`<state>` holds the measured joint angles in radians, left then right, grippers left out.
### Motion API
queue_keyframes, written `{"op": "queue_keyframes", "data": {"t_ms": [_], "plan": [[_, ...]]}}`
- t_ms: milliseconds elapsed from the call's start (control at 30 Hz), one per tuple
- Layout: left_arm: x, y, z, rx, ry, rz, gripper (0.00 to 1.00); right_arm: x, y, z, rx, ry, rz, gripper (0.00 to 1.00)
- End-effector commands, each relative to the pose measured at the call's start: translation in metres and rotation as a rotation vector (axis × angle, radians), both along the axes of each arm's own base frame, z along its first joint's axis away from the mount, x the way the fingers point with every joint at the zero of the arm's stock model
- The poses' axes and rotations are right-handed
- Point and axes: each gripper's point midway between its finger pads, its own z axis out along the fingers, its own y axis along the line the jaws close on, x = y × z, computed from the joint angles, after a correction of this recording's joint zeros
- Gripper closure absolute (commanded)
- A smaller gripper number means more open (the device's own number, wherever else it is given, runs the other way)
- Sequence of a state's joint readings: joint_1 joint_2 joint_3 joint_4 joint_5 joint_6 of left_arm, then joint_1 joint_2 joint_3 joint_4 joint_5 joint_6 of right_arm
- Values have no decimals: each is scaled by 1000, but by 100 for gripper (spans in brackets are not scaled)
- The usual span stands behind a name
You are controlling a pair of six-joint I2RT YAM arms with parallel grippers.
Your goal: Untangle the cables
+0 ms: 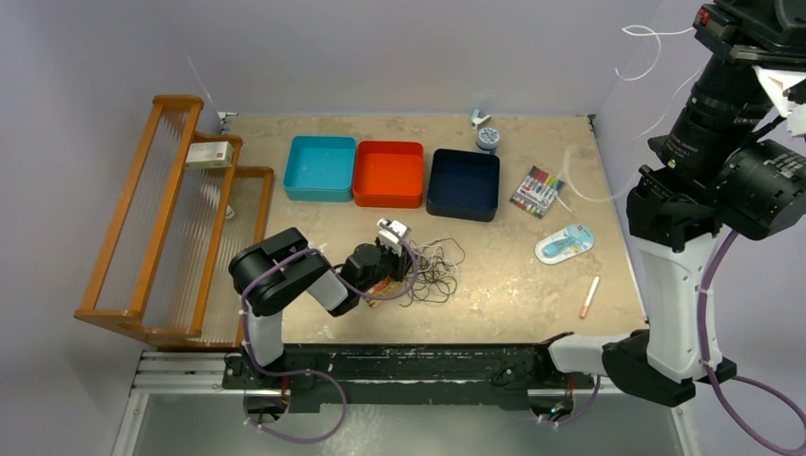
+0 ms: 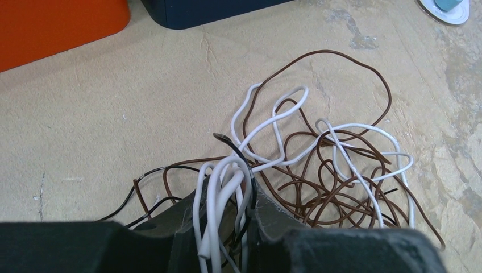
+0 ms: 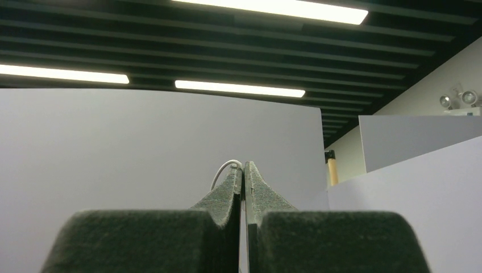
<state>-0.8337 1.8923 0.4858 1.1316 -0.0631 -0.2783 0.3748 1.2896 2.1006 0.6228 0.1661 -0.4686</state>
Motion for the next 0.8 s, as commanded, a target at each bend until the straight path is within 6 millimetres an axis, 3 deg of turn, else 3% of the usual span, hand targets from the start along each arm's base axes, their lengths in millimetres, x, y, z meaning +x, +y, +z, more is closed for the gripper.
{"op": "queue_keyframes", "data": {"t_ms": [0, 200, 400, 667, 767], "plan": [[1, 2, 4, -15, 8, 18, 80, -19, -9, 10, 15, -57, -32, 100], [4, -2, 23, -33, -4, 15, 69, -1, -3, -12, 19, 5, 2, 100], [6, -6, 61, -47, -40, 3, 48, 32, 3, -37, 32, 101, 6, 100], [4, 1, 107, -77, -86, 15, 36, 93, 20, -57, 18, 239, -8, 100], [6, 10, 114, -76, -84, 64, 33, 125, 35, -66, -4, 294, 8, 100]]}}
